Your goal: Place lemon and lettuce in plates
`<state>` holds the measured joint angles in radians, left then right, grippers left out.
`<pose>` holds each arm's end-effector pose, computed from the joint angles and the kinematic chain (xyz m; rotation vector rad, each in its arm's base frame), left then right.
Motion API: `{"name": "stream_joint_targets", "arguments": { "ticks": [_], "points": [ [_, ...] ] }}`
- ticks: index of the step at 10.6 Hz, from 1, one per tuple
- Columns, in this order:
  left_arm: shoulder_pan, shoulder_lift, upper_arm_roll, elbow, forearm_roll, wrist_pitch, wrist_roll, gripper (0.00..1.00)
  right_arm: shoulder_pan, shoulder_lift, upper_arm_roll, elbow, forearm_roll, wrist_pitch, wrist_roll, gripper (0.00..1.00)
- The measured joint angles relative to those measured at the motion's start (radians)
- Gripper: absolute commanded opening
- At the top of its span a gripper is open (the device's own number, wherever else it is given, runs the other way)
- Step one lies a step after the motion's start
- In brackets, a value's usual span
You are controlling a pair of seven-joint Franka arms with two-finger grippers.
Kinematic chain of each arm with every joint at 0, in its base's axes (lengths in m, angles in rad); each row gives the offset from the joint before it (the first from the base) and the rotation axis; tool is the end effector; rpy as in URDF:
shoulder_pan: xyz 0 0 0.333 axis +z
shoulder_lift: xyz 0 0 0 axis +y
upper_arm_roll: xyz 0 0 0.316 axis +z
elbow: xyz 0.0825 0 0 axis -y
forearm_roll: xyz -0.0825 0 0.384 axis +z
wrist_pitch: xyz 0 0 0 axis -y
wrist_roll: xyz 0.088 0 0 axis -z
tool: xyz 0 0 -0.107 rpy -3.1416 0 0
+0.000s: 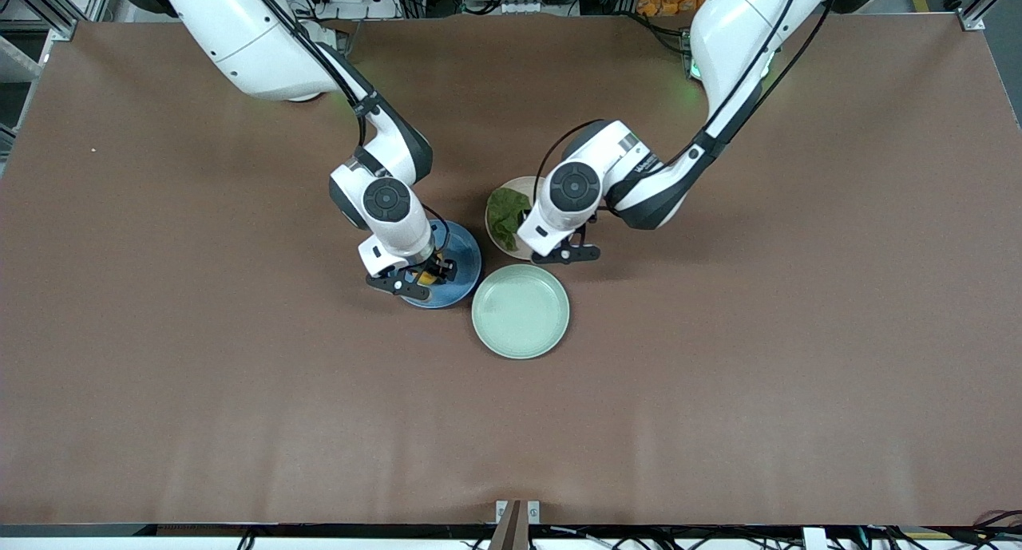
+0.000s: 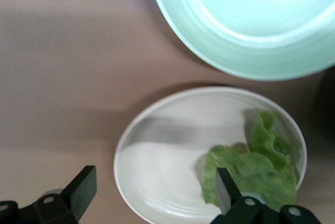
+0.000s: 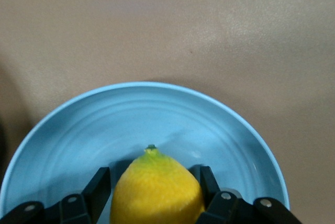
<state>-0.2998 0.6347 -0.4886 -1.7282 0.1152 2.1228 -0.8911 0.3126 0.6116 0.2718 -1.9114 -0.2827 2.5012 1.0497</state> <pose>0.4805 -0.4371 0.2385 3.1032 0.1432 -0.3967 0.5259 0.3424 0.1833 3.1087 -0.4481 0.0306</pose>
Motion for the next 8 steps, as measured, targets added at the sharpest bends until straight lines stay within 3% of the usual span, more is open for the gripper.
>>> {"name": "stream_joint_targets", "arguments": {
  "ticks": [3, 8],
  "points": [
    [0.001, -0.02, 0.078, 0.004, 0.026, 0.0, 0.009, 1.0, -0.004, -0.004, -0.001, 0.025, -0.003, -0.022, -0.001, 1.0],
    [0.111, -0.03, 0.121, 0.032, 0.124, 0.003, 0.08, 1.0, -0.031, -0.06, 0.005, 0.153, 0.029, -0.303, -0.095, 1.0]
  ]
}}
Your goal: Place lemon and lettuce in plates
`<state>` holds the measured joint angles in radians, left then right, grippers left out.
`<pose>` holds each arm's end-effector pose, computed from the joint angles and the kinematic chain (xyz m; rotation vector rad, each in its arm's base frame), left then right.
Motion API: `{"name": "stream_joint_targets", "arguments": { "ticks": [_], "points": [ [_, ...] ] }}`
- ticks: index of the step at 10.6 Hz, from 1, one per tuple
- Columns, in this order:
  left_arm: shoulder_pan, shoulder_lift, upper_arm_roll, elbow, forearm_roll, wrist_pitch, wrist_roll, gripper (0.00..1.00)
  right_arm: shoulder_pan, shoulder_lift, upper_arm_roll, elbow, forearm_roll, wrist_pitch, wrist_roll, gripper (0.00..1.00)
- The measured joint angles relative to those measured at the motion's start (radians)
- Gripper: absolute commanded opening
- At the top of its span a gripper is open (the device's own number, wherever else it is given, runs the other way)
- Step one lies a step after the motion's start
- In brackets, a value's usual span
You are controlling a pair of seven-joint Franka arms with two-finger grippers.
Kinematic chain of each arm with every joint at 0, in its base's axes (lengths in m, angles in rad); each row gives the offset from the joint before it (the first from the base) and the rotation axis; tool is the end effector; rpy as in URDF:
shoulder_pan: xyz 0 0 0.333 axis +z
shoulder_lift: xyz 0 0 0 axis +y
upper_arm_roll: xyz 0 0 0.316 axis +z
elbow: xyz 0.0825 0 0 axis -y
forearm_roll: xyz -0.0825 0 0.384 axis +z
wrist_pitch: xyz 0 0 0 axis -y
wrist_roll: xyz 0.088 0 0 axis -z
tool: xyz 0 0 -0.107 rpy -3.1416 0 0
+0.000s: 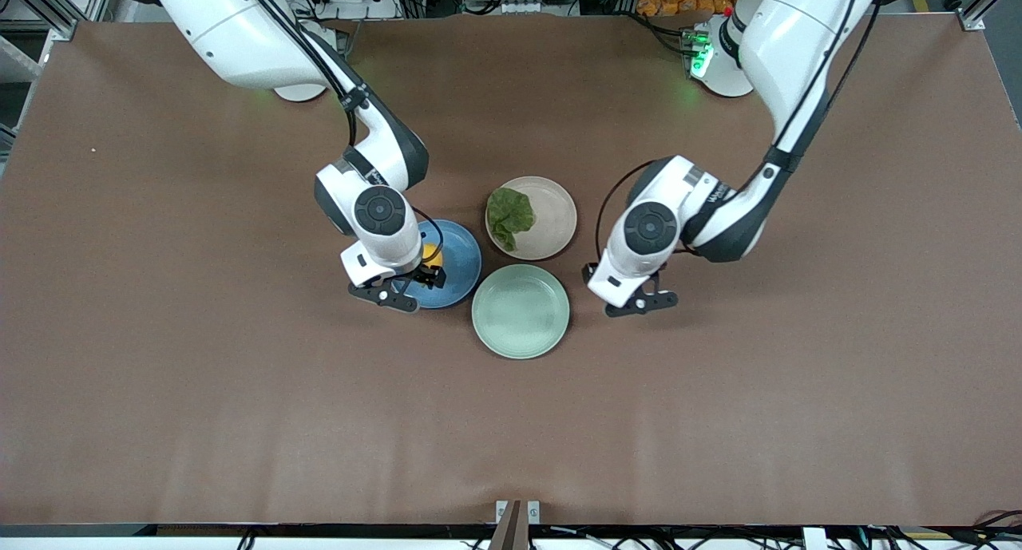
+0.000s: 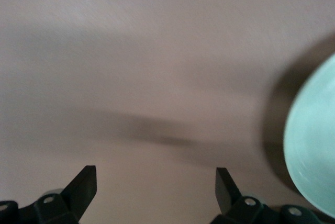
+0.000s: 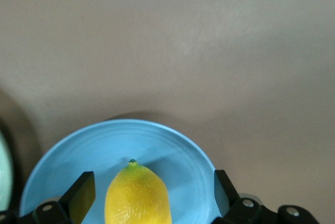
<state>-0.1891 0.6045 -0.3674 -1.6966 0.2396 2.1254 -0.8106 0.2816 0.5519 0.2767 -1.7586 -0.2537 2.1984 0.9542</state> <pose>0.5779 -0.3194 0.2522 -3.0582 -0.2456 0.1656 0.5658 0.3257 0.2563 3.0175 -0.4106 -0.0372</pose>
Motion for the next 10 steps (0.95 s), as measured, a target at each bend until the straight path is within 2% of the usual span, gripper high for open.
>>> {"name": "stream_joint_targets", "arguments": {
  "ticks": [2, 5, 6, 8, 10],
  "points": [
    [0.052, -0.008, 0.001, 0.008, 0.004, 0.0, 0.066, 1.0, -0.03, -0.058, -0.001, 0.014, 0.061, -0.094, -0.117, 1.0],
    [0.13, -0.016, 0.003, 0.011, 0.005, 0.0, 0.191, 1.0, -0.073, -0.135, -0.033, 0.015, 0.077, -0.187, -0.246, 1.0],
    [0.154, -0.018, 0.003, 0.011, 0.005, 0.0, 0.23, 1.0, -0.088, -0.154, -0.057, 0.015, 0.082, -0.203, -0.299, 1.0],
    [0.182, -0.026, 0.003, 0.009, 0.005, -0.003, 0.288, 1.0, -0.115, -0.195, -0.135, 0.016, 0.148, -0.217, -0.466, 1.0],
    [0.2, -0.069, 0.04, -0.023, -0.003, -0.03, 0.41, 1.0, -0.127, -0.244, -0.219, 0.022, 0.175, -0.265, -0.617, 1.0]
  ]
}}
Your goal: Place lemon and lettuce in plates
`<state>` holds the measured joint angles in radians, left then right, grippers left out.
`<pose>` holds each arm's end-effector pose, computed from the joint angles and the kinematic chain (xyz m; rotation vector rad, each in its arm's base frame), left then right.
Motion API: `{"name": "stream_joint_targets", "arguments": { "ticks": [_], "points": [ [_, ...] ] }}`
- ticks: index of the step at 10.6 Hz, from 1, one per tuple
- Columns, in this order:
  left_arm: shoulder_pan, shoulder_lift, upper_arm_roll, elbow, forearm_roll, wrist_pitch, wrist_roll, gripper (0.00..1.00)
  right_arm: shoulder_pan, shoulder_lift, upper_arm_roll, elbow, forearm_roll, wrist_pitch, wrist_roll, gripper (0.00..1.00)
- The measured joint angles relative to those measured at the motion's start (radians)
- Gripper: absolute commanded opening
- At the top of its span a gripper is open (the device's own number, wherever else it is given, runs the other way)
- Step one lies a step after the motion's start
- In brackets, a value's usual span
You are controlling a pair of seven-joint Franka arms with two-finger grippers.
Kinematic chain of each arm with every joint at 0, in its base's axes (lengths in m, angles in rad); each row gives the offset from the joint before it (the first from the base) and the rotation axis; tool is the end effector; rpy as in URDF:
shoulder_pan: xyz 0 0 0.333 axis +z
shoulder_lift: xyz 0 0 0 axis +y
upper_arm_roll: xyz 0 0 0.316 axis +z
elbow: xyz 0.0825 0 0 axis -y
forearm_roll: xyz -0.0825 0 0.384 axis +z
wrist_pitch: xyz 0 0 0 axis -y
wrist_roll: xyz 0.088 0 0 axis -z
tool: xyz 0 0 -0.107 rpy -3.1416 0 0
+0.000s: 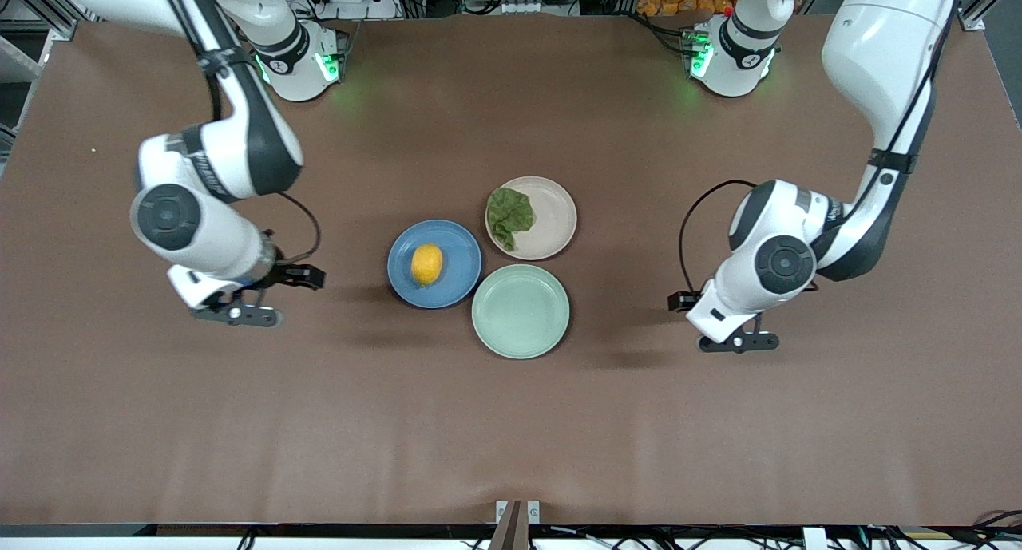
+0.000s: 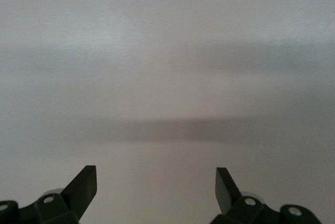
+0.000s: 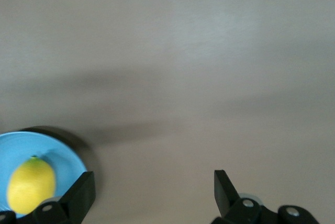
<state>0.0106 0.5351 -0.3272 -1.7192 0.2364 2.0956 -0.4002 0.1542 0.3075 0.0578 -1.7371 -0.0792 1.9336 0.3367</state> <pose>0.6306 -0.1741 0.2800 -3.0664 0.0244 0.1617 0.6169 0.1244 0.3917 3.0524 -0.1439 -0.1396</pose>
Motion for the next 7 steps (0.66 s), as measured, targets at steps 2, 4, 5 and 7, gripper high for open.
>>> {"name": "stream_joint_targets", "arguments": {
  "ticks": [2, 4, 5, 7],
  "points": [
    [-0.024, -0.076, 0.083, -0.092, -0.081, -0.002, 0.116, 1.0, -0.005, -0.047, -0.056, 0.004, 0.003, -0.057, -0.104, 1.0],
    [-0.056, -0.188, 0.15, -0.2, -0.187, 0.006, 0.211, 1.0, -0.01, -0.084, -0.101, 0.021, 0.004, -0.113, -0.178, 1.0],
    [-0.075, -0.257, 0.176, -0.246, -0.215, 0.007, 0.23, 1.0, -0.017, -0.103, -0.117, 0.029, 0.005, -0.139, -0.213, 1.0],
    [-0.091, -0.376, 0.189, -0.289, -0.223, 0.005, 0.231, 1.0, -0.041, -0.141, -0.132, 0.043, 0.005, -0.176, -0.248, 1.0]
  ]
}}
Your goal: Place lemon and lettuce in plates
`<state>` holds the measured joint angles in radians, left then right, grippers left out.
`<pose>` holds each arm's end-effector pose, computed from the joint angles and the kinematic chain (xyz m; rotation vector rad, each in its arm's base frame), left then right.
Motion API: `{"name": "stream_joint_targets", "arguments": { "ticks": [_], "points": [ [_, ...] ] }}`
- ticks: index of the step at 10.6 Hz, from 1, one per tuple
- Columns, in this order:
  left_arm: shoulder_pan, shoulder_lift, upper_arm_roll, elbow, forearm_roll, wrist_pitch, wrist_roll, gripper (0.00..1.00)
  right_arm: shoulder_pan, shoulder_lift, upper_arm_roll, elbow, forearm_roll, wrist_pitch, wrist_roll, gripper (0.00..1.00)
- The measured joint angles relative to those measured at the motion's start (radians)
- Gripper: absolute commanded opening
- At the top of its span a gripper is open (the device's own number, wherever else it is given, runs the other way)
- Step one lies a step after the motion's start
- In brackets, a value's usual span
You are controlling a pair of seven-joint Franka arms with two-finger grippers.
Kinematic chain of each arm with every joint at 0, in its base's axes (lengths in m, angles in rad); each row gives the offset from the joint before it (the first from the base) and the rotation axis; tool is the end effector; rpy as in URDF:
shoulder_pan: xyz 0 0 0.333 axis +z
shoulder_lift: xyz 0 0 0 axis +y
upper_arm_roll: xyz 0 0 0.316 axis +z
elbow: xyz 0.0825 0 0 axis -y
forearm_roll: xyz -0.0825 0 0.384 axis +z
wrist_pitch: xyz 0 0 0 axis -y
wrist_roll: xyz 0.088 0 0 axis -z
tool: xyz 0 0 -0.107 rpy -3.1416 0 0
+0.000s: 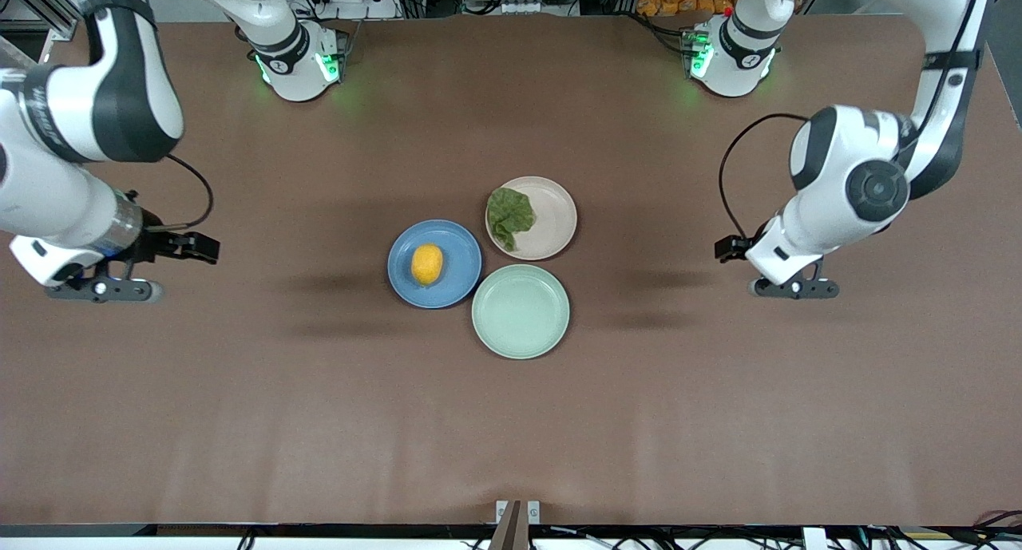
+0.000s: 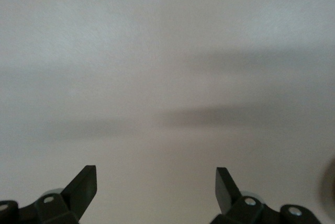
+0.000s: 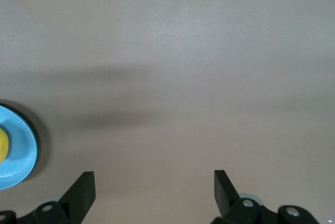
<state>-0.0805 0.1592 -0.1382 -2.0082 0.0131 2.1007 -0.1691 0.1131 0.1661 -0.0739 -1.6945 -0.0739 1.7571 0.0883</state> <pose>0.5630 -0.1226 0.3726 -3.1367 0.0872 0.1036 0.6014 0.0195 0.4854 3.0471 -0.0476 -0.1488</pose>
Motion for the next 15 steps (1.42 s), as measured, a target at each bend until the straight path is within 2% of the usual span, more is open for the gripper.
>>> {"name": "stream_joint_targets", "arguments": {
  "ticks": [3, 7, 12, 15],
  "points": [
    [0.0, -0.137, 0.006, -0.005, -0.001, -0.004, 0.0, 1.0, -0.025, -0.054, -0.002, 0.025, 0.001, -0.056, -0.006, 1.0],
    [0.0, -0.184, 0.01, 0.063, -0.004, -0.022, 0.0, 1.0, -0.037, -0.11, -0.003, 0.05, 0.002, -0.118, -0.036, 1.0],
    [-0.008, -0.2, 0.007, 0.305, -0.014, -0.353, 0.0, 1.0, -0.037, -0.121, 0.001, 0.16, 0.008, -0.213, -0.066, 1.0],
    [-0.009, -0.204, 0.008, 0.394, -0.014, -0.461, 0.0, 1.0, -0.037, -0.122, 0.001, 0.202, 0.009, -0.266, -0.066, 1.0]
  ]
}}
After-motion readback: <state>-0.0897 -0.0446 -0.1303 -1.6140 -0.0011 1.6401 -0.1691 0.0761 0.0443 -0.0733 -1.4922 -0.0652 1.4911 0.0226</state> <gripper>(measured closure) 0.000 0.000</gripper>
